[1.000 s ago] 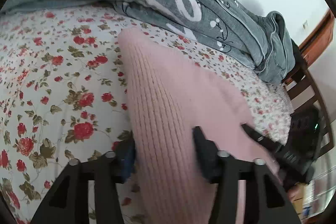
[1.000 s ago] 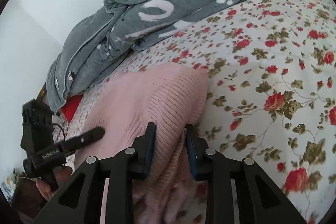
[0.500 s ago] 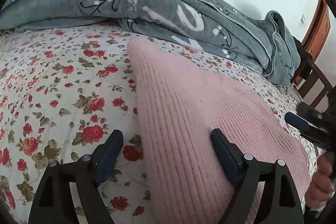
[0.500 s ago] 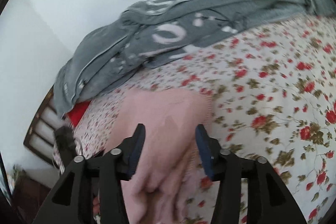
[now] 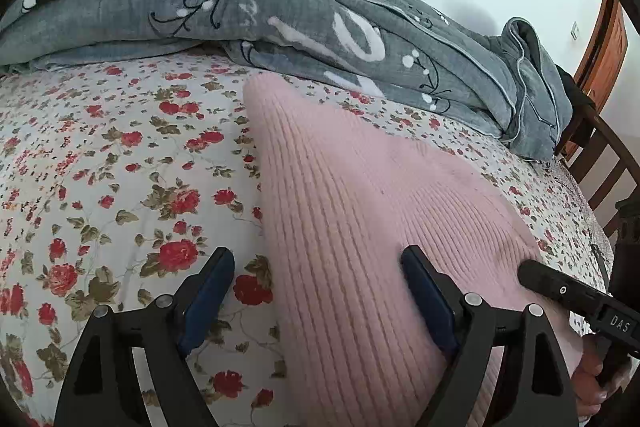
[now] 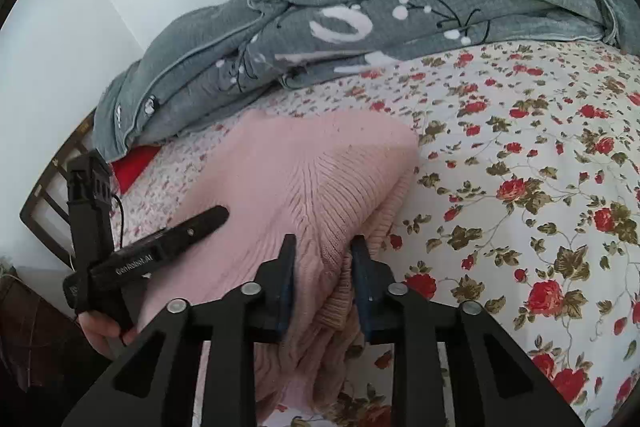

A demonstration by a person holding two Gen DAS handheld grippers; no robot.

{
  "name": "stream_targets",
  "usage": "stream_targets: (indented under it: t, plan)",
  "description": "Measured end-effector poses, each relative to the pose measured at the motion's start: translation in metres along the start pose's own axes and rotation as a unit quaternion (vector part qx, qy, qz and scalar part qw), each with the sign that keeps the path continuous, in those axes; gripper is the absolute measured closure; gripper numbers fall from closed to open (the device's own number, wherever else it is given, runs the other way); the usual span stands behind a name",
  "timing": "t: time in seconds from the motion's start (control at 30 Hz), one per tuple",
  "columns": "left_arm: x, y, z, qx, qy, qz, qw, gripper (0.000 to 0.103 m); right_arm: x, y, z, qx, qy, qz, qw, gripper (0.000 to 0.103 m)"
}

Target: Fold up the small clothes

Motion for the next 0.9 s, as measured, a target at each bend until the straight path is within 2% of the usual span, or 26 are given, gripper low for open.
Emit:
stream_targets:
  t: [0.2, 0.33, 0.63, 0.8, 0.9]
  plan:
    - [-0.009, -0.007, 0.001, 0.019, 0.010, 0.017, 0.9996, 0.018, 0.001, 0.002, -0.001, 0.001, -0.002, -0.009, 1.000, 0.081]
    - [-0.019, -0.010, 0.008, 0.022, 0.022, 0.015, 0.9994, 0.019, -0.006, -0.002, 0.002, 0.017, -0.001, 0.010, 1.000, 0.081]
    - [-0.026, -0.018, 0.014, 0.036, 0.026, 0.037, 0.9983, 0.021, -0.010, 0.007, 0.010, -0.008, 0.013, -0.025, 1.000, 0.074]
    - [-0.033, -0.020, 0.023, 0.042, 0.013, 0.041, 0.9982, 0.021, -0.027, 0.025, 0.027, -0.046, -0.031, -0.071, 0.996, 0.074]
    - [-0.036, -0.021, 0.032, 0.043, 0.006, 0.041, 0.9982, 0.021, -0.032, 0.032, 0.040, -0.058, -0.047, -0.068, 0.995, 0.074]
Point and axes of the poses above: each gripper's, at about its wrist camera, not at the fingertips, and x roughly the way its jaws point, y to its left, z to its top, the point moved 1 cm from there along x, roughly the way its jaws point, and after that the axes turned 12 degrees about y, right-handed, at the moved point
